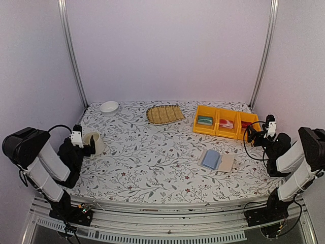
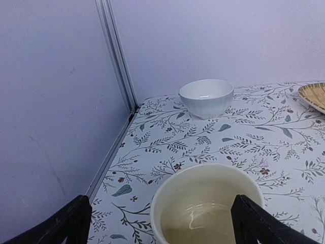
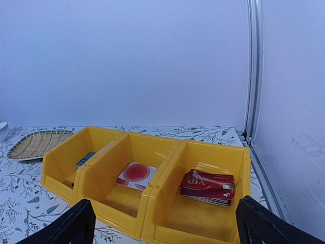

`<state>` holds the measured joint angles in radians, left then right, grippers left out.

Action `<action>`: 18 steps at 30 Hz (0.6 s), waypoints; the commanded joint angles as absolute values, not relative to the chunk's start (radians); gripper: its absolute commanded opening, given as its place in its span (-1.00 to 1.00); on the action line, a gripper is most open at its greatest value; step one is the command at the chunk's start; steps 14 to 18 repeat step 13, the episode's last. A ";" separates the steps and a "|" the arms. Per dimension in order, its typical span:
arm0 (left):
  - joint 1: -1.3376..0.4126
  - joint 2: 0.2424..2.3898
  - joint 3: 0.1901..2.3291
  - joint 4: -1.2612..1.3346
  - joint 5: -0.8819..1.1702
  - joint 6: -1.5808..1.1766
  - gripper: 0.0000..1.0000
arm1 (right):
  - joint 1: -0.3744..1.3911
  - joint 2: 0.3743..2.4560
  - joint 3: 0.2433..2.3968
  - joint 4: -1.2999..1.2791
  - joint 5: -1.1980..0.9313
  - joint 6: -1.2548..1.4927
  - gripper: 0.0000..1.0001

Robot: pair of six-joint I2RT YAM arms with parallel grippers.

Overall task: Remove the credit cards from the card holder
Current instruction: Reset both arms

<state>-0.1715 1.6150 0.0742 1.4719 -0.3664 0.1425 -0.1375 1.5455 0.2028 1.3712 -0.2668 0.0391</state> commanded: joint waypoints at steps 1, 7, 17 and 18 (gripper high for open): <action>-0.161 1.608 0.084 1.703 -0.354 0.138 0.97 | -0.130 1.539 0.214 1.354 -0.276 0.028 0.98; -0.160 1.616 0.080 1.723 -0.353 0.144 0.97 | -0.130 1.540 0.212 1.357 -0.279 0.028 0.98; -0.160 1.615 0.081 1.724 -0.353 0.143 0.97 | -0.131 1.539 0.208 1.365 -0.279 0.028 0.98; -0.160 1.615 0.081 1.724 -0.353 0.143 0.97 | -0.131 1.539 0.208 1.365 -0.279 0.028 0.98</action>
